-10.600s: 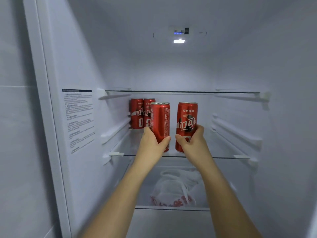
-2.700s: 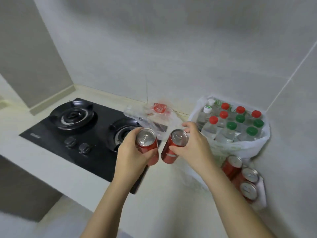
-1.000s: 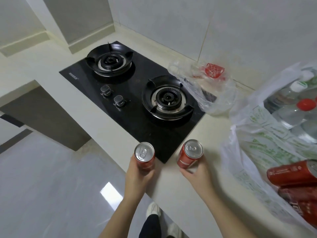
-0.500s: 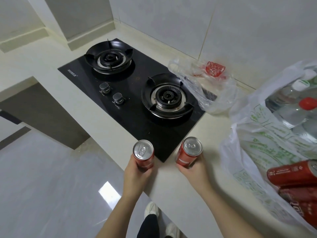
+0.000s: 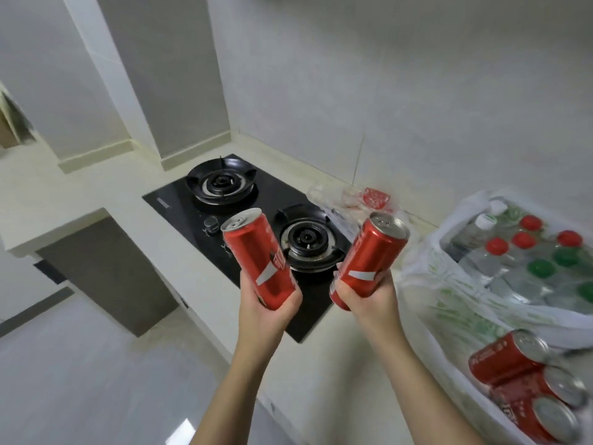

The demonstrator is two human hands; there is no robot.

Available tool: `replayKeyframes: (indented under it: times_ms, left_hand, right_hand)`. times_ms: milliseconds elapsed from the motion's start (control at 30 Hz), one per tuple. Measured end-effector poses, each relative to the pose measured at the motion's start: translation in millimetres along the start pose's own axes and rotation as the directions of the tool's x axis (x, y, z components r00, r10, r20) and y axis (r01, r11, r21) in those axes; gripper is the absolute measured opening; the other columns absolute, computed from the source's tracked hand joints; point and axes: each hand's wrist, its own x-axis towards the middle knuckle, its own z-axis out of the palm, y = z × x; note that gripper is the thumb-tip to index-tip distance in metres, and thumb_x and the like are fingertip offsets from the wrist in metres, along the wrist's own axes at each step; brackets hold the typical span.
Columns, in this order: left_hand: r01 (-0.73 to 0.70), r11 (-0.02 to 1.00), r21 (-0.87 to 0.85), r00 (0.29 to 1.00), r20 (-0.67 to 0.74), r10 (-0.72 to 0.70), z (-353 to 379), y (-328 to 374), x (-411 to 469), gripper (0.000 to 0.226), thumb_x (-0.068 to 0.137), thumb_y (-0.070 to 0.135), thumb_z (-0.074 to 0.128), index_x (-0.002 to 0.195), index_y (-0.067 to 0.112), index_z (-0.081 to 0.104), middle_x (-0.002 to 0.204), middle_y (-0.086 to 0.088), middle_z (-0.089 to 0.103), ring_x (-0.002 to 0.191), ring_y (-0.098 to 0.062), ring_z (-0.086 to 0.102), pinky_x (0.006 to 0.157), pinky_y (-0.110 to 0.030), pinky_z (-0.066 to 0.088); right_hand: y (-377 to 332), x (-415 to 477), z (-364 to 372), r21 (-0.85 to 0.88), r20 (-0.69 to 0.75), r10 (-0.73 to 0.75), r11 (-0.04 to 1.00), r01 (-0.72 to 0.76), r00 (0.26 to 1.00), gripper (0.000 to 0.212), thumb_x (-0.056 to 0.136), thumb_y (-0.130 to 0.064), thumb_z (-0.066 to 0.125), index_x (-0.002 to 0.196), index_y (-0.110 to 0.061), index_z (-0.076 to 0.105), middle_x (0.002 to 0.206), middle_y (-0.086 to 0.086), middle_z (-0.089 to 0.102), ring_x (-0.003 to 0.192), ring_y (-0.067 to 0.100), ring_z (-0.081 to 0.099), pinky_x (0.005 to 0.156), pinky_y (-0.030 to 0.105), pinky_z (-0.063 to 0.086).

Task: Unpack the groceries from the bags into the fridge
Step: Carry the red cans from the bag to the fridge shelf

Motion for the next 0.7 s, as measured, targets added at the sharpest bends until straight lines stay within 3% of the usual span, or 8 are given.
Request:
replayKeyframes:
  times_ms: [100, 200, 300, 400, 600, 700]
  left_hand:
    - [0.012, 0.994, -0.111, 1.000, -0.027, -0.015, 8, 31, 4, 0.074, 0.065, 0.038, 0.078, 0.131, 0.029, 0.047, 0.109, 0.004, 0.067, 0.101, -0.018, 0.067, 0.079, -0.031, 0.058]
    - [0.041, 0.983, -0.177, 0.999, 0.007, -0.040, 11, 50, 3, 0.067, 0.067, 0.039, 0.078, 0.127, 0.025, 0.052, 0.106, -0.002, 0.068, 0.099, -0.027, 0.068, 0.083, -0.049, 0.058]
    - [0.051, 0.981, -0.186, 0.998, 0.037, -0.045, 13, 60, -1, 0.065, 0.067, 0.039, 0.077, 0.124, 0.021, 0.053, 0.102, -0.007, 0.071, 0.093, -0.031, 0.071, 0.079, -0.050, 0.059]
    - [0.055, 0.984, -0.167, 0.998, -0.009, -0.058, 13, 68, -6, 0.073, 0.063, 0.043, 0.078, 0.127, 0.021, 0.051, 0.107, -0.007, 0.070, 0.097, -0.029, 0.070, 0.082, -0.053, 0.058]
    - [0.050, 0.987, -0.150, 0.992, -0.105, -0.067, -9, 82, -5, 0.081, 0.059, 0.052, 0.076, 0.129, 0.020, 0.051, 0.111, -0.009, 0.067, 0.101, -0.030, 0.068, 0.088, -0.057, 0.055]
    - [0.019, 0.986, -0.166, 0.988, -0.151, -0.044, -35, 91, -3, 0.077, 0.060, 0.051, 0.075, 0.128, 0.023, 0.052, 0.109, -0.009, 0.068, 0.098, -0.031, 0.069, 0.081, -0.051, 0.059]
  right_hand:
    - [-31, 3, -2, 0.164, 0.012, 0.042, 0.985, -0.043, 0.999, 0.054, 0.059, -0.041, 0.081, 0.107, -0.050, 0.060, 0.103, -0.012, 0.072, 0.095, 0.009, 0.070, 0.075, 0.020, 0.055]
    - [-53, 3, -4, 0.333, 0.064, 0.125, 0.933, -0.139, 0.990, 0.067, 0.055, -0.041, 0.083, 0.118, -0.037, 0.060, 0.104, -0.003, 0.072, 0.094, 0.018, 0.070, 0.067, 0.031, 0.057]
    - [-67, 0, -6, 0.405, 0.119, 0.126, 0.899, -0.164, 0.985, 0.061, 0.063, -0.033, 0.082, 0.120, -0.028, 0.059, 0.105, 0.009, 0.071, 0.091, 0.025, 0.072, 0.062, 0.033, 0.057]
    - [-76, -4, -5, 0.415, 0.150, 0.108, 0.896, -0.161, 0.983, 0.053, 0.073, -0.027, 0.075, 0.123, -0.026, 0.057, 0.106, 0.012, 0.072, 0.091, 0.027, 0.073, 0.062, 0.034, 0.057]
    - [-88, -3, 13, 0.384, 0.169, 0.082, 0.912, -0.142, 0.982, 0.061, 0.063, -0.032, 0.082, 0.119, -0.026, 0.059, 0.112, 0.015, 0.067, 0.094, 0.029, 0.070, 0.064, 0.036, 0.057]
    - [-93, -3, 32, 0.398, 0.205, 0.066, 0.906, -0.145, 0.977, 0.068, 0.061, -0.034, 0.082, 0.123, -0.022, 0.057, 0.109, 0.014, 0.067, 0.091, 0.028, 0.070, 0.066, 0.038, 0.058]
